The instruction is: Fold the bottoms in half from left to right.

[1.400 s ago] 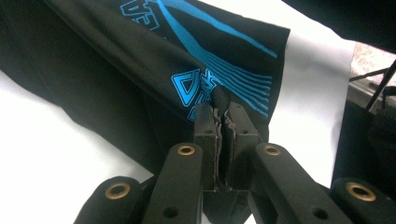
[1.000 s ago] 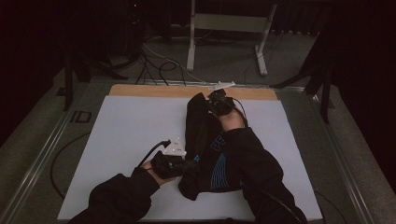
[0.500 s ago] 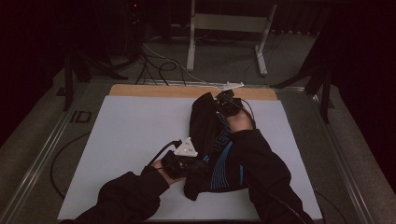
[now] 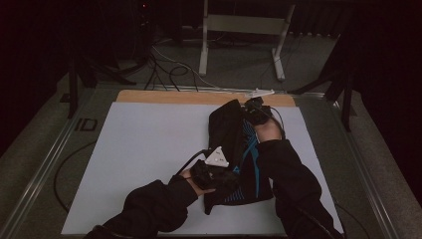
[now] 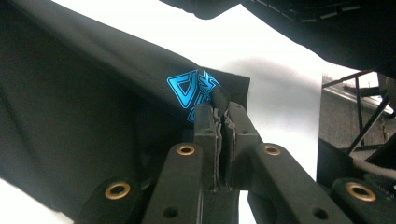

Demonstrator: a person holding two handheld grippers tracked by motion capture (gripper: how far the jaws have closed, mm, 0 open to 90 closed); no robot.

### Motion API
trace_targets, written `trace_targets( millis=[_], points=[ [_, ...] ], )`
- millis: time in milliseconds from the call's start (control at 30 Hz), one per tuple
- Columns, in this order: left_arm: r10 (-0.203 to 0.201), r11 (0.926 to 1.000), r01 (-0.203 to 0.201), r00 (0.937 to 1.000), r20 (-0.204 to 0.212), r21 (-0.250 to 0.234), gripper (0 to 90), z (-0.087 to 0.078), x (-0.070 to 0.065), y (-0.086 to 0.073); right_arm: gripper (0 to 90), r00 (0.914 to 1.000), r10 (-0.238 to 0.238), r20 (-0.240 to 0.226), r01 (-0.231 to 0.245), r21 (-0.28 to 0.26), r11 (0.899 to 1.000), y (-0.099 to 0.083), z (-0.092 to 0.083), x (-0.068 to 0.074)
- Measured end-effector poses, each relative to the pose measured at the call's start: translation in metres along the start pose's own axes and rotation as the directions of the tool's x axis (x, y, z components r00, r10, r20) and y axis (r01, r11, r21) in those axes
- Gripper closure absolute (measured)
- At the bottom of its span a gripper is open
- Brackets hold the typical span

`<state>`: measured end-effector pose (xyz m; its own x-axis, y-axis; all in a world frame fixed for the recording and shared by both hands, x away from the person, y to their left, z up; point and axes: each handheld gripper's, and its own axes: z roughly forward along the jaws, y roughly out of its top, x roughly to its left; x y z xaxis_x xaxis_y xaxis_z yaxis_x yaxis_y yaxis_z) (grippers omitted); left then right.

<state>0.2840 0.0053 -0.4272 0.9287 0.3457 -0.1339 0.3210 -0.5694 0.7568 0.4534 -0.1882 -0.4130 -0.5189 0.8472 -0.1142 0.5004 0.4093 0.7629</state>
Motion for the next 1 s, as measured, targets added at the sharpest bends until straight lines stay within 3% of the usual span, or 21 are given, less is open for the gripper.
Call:
trace_targets(
  millis=[500,767,1000],
  points=[
    [-0.022,0.9996,0.023,0.9983,0.054,-0.018,85.7,0.037,-0.001,0.003,89.8,0.9990,0.030,0.035,-0.031,0.030,0.999,-0.024,0.002,-0.020],
    [-0.032,0.9995,0.032,0.9975,0.064,-0.004,85.7,0.055,-0.006,0.004,89.8,0.9979,0.006,0.064,-0.009,0.054,0.998,-0.036,0.005,-0.023],
    [-0.049,0.9988,0.048,0.9969,0.062,0.013,85.7,0.073,-0.007,0.003,89.8,0.9973,0.021,0.070,-0.025,0.051,0.998,-0.048,0.009,-0.030]
  ],
)
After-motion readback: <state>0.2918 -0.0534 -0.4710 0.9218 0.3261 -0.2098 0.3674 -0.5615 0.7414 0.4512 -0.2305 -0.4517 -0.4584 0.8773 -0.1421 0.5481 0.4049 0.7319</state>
